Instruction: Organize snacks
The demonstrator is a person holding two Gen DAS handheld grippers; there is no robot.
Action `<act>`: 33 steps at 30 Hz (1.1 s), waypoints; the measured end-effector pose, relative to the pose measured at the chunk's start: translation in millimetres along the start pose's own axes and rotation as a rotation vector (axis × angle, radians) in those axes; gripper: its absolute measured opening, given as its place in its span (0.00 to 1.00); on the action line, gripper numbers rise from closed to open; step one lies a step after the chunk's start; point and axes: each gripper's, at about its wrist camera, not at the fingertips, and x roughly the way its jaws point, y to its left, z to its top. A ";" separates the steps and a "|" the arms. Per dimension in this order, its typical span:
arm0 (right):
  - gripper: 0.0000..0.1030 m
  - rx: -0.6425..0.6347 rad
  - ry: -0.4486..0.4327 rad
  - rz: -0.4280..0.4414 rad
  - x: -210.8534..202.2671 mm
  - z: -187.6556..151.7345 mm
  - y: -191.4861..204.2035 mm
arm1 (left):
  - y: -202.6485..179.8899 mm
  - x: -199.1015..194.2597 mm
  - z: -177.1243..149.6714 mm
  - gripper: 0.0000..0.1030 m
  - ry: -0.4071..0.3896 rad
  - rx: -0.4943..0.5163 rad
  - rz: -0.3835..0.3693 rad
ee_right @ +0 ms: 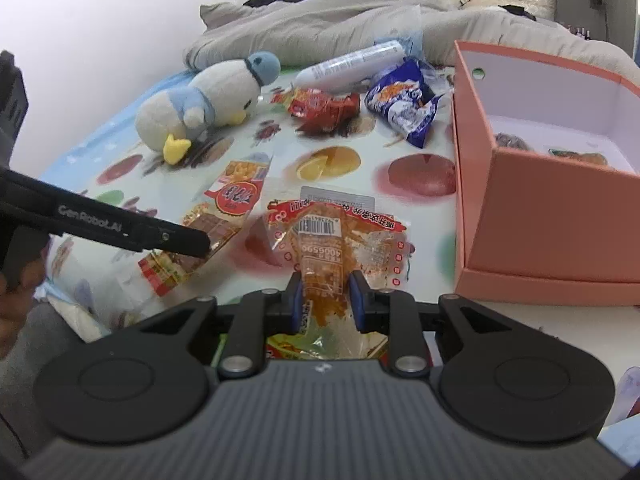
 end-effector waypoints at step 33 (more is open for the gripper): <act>0.26 0.042 -0.242 -0.030 -78.1 91.6 -16.5 | -47.6 -76.6 85.8 0.55 -0.242 -0.052 -0.076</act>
